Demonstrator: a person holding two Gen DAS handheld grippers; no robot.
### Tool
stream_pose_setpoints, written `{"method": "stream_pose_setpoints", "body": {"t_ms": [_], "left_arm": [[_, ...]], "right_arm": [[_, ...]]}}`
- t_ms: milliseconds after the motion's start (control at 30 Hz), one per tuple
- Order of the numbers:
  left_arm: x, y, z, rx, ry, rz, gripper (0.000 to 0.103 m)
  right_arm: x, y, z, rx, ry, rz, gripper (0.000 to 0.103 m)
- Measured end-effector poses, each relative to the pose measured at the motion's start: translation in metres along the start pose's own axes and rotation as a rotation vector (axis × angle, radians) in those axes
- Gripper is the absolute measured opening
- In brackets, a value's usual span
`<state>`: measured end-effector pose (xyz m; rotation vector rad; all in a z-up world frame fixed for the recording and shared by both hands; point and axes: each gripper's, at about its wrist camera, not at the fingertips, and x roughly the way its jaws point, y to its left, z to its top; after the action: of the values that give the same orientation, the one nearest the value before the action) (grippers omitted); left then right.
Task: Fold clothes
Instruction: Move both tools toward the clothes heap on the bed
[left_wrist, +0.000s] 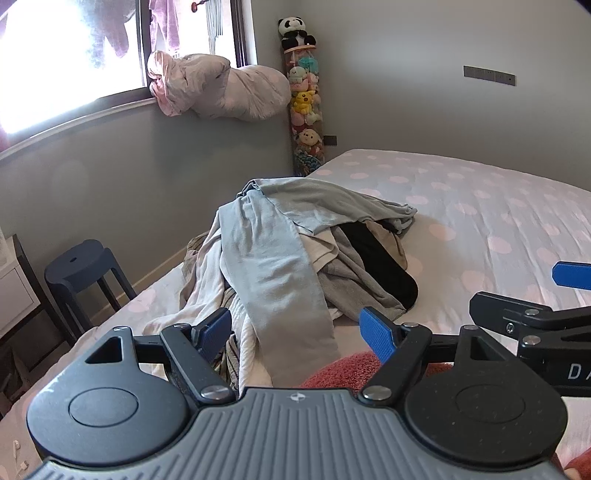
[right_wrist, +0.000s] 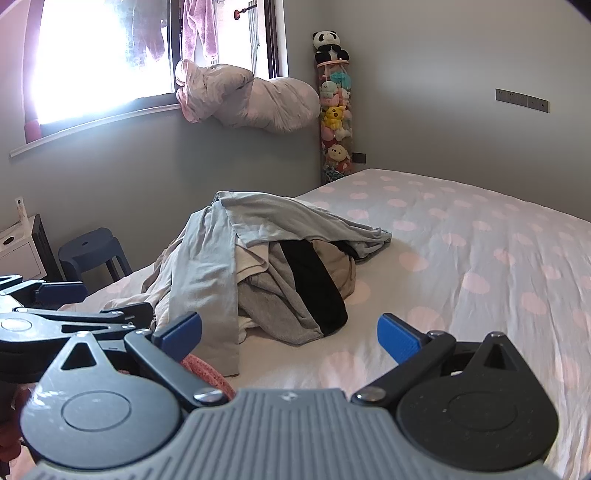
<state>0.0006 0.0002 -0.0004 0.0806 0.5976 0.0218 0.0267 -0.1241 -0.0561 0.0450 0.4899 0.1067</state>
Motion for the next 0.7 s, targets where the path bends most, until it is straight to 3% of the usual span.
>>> {"method": "stream_pose_setpoints", "body": {"t_ms": [433,633,700], "left_arm": [[0.009,0.002,0.0,-0.016,0.069,0.027,0.076],[0.008,0.006,-0.003,-0.029,0.042,-0.005,0.075],[0.008,0.007,-0.003,-0.039,0.048,-0.015,0.068]], "right_arm": [[0.001,0.0,-0.003,0.005,0.013,-0.005,0.102],[0.001,0.0,-0.004,0.001,0.015,-0.001,0.102],[0.001,0.001,-0.005,0.001,0.018,-0.001,0.102]]}}
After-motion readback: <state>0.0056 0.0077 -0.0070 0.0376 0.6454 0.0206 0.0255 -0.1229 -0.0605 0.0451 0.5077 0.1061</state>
